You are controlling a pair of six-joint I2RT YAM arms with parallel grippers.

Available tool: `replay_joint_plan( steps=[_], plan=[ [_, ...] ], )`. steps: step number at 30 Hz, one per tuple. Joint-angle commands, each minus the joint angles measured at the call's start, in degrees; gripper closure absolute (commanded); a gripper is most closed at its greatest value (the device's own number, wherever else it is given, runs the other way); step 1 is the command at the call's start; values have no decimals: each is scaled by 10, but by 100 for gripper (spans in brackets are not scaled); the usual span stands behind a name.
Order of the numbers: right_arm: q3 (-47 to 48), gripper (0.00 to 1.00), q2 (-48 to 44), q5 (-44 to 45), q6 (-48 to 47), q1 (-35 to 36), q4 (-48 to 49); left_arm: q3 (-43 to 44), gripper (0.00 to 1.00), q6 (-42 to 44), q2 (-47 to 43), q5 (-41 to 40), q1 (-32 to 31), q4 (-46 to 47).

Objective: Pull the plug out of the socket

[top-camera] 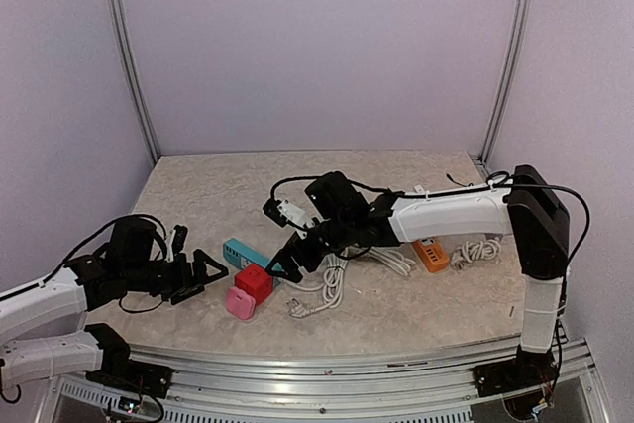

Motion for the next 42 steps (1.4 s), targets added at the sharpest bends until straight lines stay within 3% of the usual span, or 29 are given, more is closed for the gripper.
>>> replay_joint_plan(
  steps=[1,19,27,42],
  plan=[
    [67,0,24,-11,-6,13,-53,-6,1,-11,-10,11,3,7],
    [184,1,108,24,-34,49,-141,-22,1,-19,-23,28,57,-8],
    [212,10,140,35,-31,50,-145,-27,1,-21,-30,29,63,-6],
    [211,15,148,48,-39,56,-151,-28,1,-19,-21,29,67,-2]
  ],
)
